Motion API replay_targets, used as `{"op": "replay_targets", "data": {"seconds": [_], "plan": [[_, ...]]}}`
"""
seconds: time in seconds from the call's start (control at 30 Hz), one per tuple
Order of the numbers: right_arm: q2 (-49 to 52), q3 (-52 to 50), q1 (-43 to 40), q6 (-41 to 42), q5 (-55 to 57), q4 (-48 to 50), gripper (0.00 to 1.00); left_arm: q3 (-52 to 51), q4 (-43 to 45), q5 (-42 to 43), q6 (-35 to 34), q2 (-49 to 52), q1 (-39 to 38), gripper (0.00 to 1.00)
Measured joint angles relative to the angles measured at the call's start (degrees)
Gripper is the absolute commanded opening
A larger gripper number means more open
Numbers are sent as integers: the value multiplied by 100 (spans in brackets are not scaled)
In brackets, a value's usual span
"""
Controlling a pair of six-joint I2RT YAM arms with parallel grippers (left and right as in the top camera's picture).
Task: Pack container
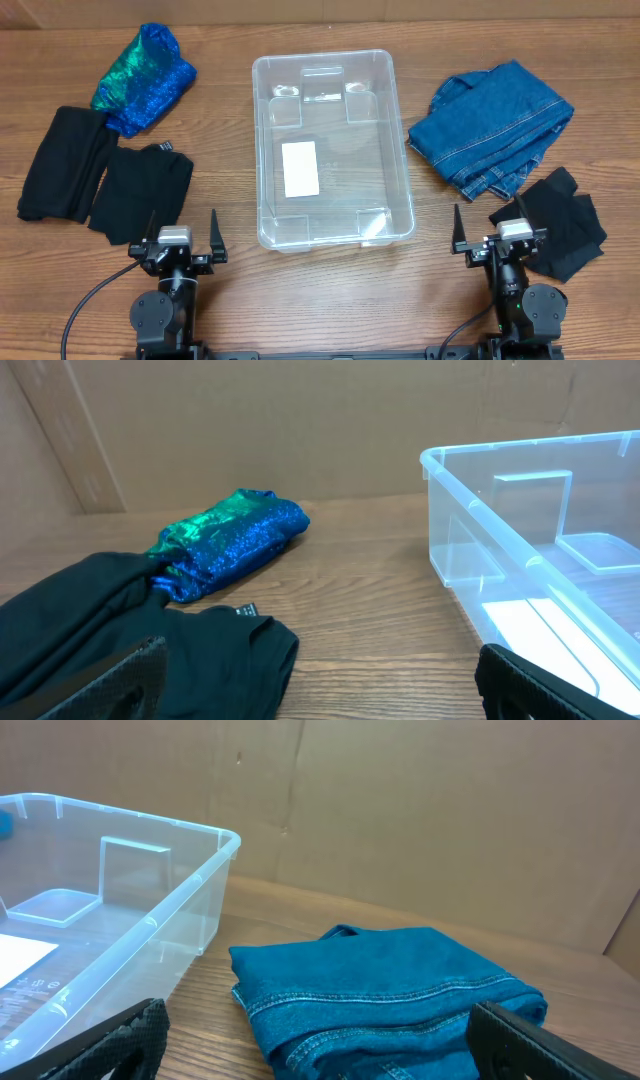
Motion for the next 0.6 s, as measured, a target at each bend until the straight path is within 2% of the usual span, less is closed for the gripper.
{"op": "replay_targets", "data": {"seconds": [0.4,0.6], "plan": [[0,2,0,28,-11,52,100,0,2,0,0,0,0,100],[0,0,0,686,-286,365,100,0,46,2,-284,0,0,100]]}}
